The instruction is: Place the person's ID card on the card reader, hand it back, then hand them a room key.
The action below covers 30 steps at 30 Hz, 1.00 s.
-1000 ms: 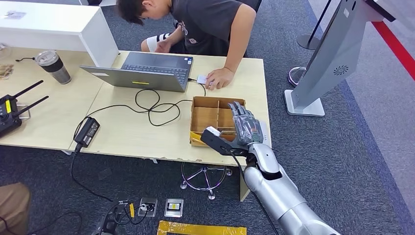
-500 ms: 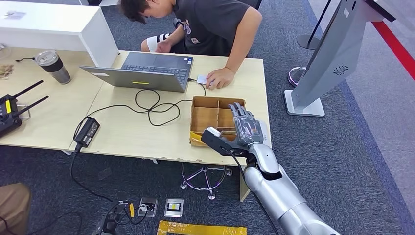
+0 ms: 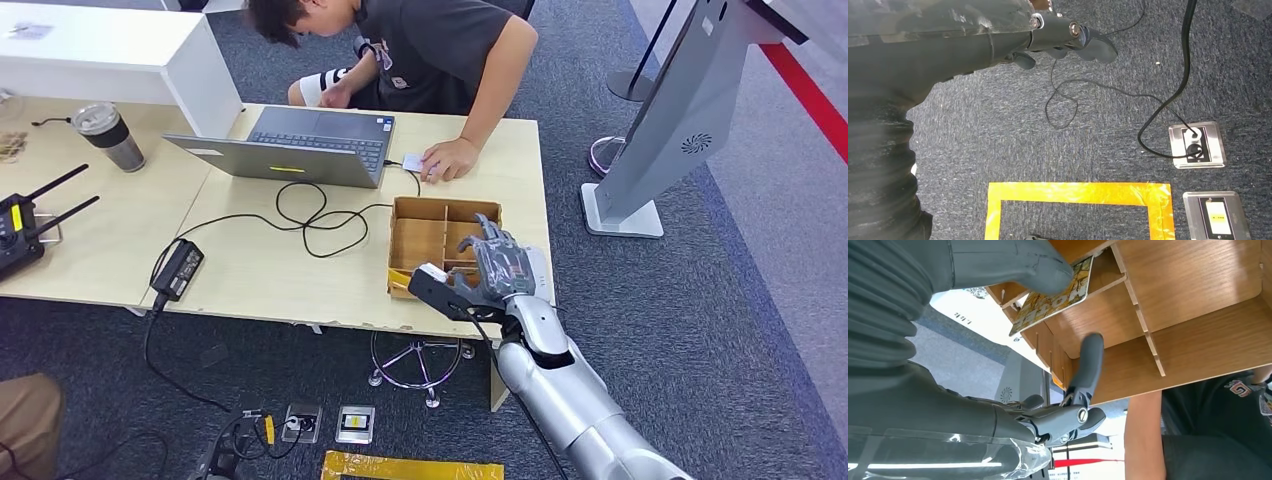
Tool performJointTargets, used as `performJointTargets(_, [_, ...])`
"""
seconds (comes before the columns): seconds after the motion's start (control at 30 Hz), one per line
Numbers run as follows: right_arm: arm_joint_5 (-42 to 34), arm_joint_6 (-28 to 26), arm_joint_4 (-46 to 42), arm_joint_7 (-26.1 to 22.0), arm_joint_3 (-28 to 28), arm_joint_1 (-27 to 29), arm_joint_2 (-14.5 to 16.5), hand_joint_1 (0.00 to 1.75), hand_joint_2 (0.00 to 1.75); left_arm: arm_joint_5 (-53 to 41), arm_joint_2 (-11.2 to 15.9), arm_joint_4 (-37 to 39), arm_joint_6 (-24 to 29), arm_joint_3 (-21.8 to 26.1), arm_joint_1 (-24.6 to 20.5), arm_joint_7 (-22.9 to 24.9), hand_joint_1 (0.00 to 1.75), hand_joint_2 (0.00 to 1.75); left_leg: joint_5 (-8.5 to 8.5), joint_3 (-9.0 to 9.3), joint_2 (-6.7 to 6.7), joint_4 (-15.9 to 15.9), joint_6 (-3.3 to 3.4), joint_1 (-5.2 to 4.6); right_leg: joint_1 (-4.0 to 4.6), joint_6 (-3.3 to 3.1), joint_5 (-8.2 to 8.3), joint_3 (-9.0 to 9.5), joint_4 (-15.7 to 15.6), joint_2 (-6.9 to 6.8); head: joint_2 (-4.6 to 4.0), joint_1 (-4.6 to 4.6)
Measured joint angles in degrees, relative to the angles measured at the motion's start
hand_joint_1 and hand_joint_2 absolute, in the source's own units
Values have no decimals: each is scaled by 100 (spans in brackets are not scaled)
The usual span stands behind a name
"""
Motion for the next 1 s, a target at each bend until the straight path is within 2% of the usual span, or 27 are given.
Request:
performJointTargets(0.2, [50,-1,1,19,0,0,0,93,175,-1,0,0,0,0,1,1,0,175,0,0,0,0,0,0,0,0,0,0,0,0,0,0])
performJointTargets(0.57, [113,44,18,79,0,0,0,104,175,-17,0,0,0,0,2,1,0,175,0,0,0,0,0,0,0,0,0,0,0,0,0,0])
performJointTargets(0.6, [123,49,19,81,0,0,0,110,175,-17,0,0,0,0,2,1,0,175,0,-1,0,0,0,0,0,0,0,0,0,0,0,0])
performJointTargets(0.7, [135,54,20,82,0,0,0,146,175,-19,-1,0,0,0,3,1,0,175,0,0,0,0,0,0,0,0,0,0,0,0,0,0])
performJointTargets(0.77, [138,61,20,83,0,1,0,163,175,-20,-4,0,1,0,3,0,0,175,0,0,0,0,0,0,0,0,0,0,0,0,0,0])
performJointTargets(0.87, [155,86,20,92,0,1,0,175,175,-20,-9,0,3,0,5,0,0,175,0,0,0,0,0,0,0,0,0,0,0,0,0,0])
performJointTargets(1.0, [174,116,18,121,2,2,0,175,175,-21,-12,0,5,0,9,-1,0,175,0,0,0,0,0,0,0,0,0,0,0,0,0,0])
